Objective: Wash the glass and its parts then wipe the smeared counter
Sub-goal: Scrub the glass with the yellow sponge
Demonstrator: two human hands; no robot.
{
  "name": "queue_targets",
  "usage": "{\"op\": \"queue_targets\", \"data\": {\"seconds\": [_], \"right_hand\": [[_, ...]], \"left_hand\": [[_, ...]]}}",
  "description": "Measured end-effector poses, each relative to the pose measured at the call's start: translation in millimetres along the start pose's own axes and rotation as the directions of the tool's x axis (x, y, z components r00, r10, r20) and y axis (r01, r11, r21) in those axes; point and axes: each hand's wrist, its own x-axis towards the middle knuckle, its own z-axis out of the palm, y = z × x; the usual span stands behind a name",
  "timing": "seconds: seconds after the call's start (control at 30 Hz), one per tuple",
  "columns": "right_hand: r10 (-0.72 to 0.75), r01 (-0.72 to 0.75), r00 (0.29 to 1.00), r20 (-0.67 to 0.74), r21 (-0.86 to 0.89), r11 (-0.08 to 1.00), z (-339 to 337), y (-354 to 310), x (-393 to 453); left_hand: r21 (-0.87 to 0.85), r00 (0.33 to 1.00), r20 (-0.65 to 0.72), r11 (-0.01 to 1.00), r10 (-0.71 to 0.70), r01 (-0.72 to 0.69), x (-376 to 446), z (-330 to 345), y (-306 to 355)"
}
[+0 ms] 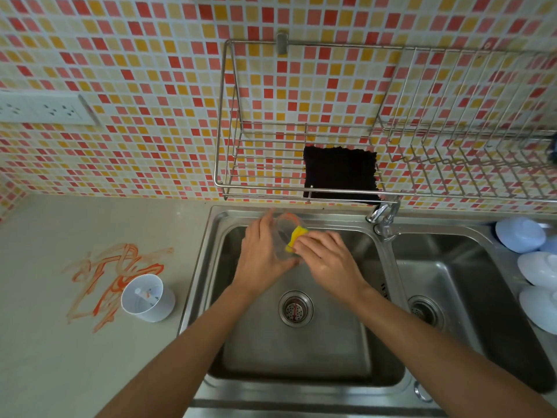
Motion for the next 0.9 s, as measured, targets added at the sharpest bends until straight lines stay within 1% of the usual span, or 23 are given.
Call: {"op": "queue_targets", "data": {"seconds": [0.03,0.07,0.13,0.2,0.27,0.33,0.4,0.47,0.5,0.57,0.6,0.67,0.7,0.77,0.8,0.83,0.9], "right_hand": [[0.021,-0.021,1.000,0.000,0.014,1.000,1,-4,2],[0.045,-0.045,0.999,0.007,0.031,0.999,2,-7,3],[0.088,-0.091,0.996,0.035,0.087,0.992,3,-9,4],[0.093,-0.107,0.991,0.095,0.155,0.982,4,-7,4],[0.032,-0.068,0.981,0.191,0.184,0.981,2,-4,3],[-0.067,0.020,0.957,0.283,0.167,0.986,-1,2,1],[-0.150,0.109,0.927,0.345,0.135,0.985,-4,12,0],[-0.166,0.144,0.922,0.349,0.089,0.986,-9,22,5],[-0.154,0.141,0.932,0.329,0.064,0.988,-12,26,7],[-0.112,0.106,0.949,0.293,0.036,0.994,-16,26,6],[-0.080,0.068,0.957,0.278,0.052,0.996,-17,22,4],[0.024,-0.065,0.970,0.243,0.161,0.985,-14,12,-4],[0.096,-0.150,0.968,0.233,0.228,0.962,-12,6,-8],[0.223,-0.300,0.943,0.248,0.335,0.893,-9,-5,-15],[0.246,-0.331,0.933,0.263,0.360,0.872,-8,-8,-19],[0.230,-0.322,0.934,0.274,0.359,0.876,-7,-9,-22],[0.110,-0.200,0.949,0.295,0.295,0.934,-9,-4,-24]], "left_hand": [[0.015,0.998,-0.052,1.000,-0.026,0.027,-1,4,0],[0.050,0.995,-0.099,0.999,-0.017,0.022,-1,5,0],[0.109,0.985,-0.168,0.994,0.034,-0.016,2,2,-1],[0.141,0.979,-0.180,0.987,0.098,-0.073,6,-3,-3],[0.126,0.980,-0.106,0.980,0.168,-0.154,10,-8,-7],[0.039,0.978,0.006,0.977,0.211,-0.211,11,-13,-13],[-0.053,0.962,0.132,0.971,0.237,-0.232,12,-15,-16],[-0.086,0.943,0.228,0.970,0.241,-0.227,13,-16,-14],[-0.088,0.938,0.249,0.970,0.241,-0.225,13,-16,-13],[-0.091,0.933,0.259,0.968,0.249,-0.233,16,-17,-10],[-0.091,0.930,0.264,0.967,0.255,-0.239,17,-19,-9],[-0.083,0.925,0.279,0.966,0.258,-0.245,21,-22,-7],[-0.075,0.922,0.287,0.966,0.259,-0.248,23,-23,-8],[-0.049,0.913,0.310,0.963,0.266,-0.264,24,-23,-8],[-0.035,0.906,0.325,0.961,0.270,-0.273,23,-22,-7],[-0.026,0.900,0.339,0.959,0.274,-0.282,22,-21,-7],[-0.030,0.885,0.378,0.959,0.272,-0.282,18,-20,-7]]}}
